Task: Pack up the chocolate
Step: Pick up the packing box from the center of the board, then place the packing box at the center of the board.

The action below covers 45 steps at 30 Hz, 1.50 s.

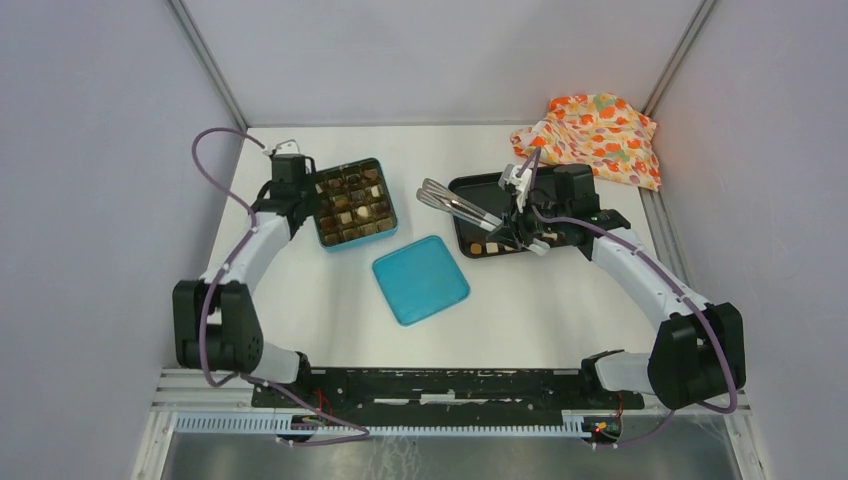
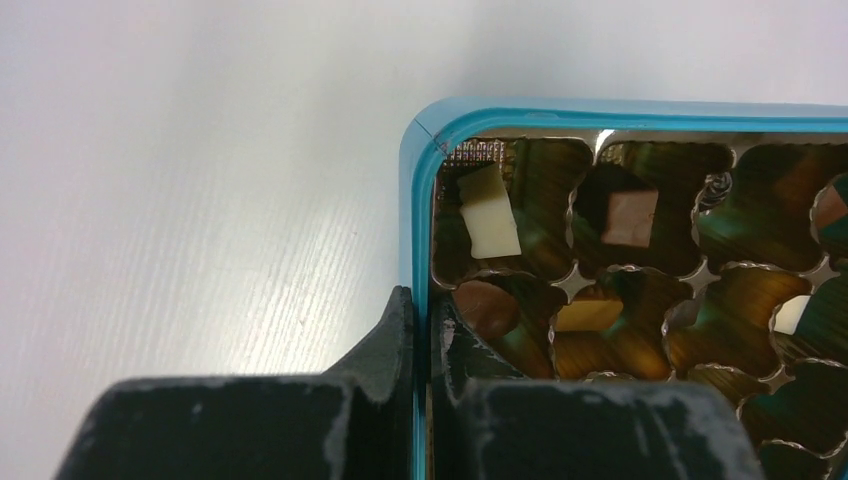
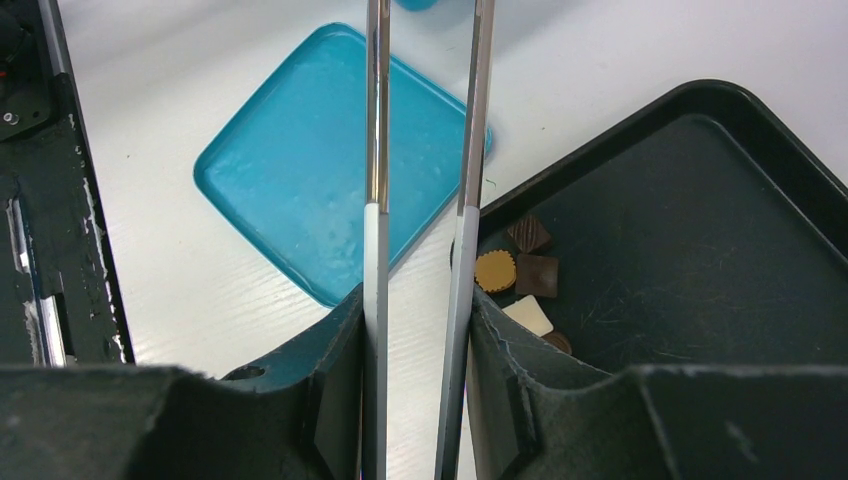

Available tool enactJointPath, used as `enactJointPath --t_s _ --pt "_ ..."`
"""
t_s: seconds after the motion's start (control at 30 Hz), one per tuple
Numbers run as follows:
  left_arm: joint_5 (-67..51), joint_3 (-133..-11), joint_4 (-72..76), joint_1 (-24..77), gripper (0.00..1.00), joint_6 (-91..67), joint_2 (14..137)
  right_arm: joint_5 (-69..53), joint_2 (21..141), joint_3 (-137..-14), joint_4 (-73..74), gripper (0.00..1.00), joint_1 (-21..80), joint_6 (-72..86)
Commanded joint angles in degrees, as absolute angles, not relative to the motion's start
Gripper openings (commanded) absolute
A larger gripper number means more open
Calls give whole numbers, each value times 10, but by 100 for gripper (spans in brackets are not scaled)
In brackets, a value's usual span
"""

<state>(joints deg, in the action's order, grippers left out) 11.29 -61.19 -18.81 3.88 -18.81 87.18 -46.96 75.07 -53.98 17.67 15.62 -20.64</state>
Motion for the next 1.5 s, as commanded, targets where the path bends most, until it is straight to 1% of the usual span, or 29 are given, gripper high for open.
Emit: enactJointPath --t_s 0.0,0.33,0.67,0.93,1.2,1.3,1.47 --pt "129 -555 -21 43 2 -187 759 -502 751 -543 158 41 154 -217" --pt "173 -466 104 65 2 -164 634 -507 751 -541 160 41 149 -223" --pt "208 -416 166 83 2 -171 577 -506 761 -540 160 41 145 -226" --pt "220 -406 178 88 2 -176 568 -507 768 -539 162 41 144 -228" --pt "222 -411 173 89 2 -186 586 -507 770 -540 166 41 142 -231" --pt "223 -416 167 89 2 -190 599 -508 770 -540 167 41 142 -233" --pt "223 -454 120 88 2 -210 660 -509 772 -541 170 41 141 -235"
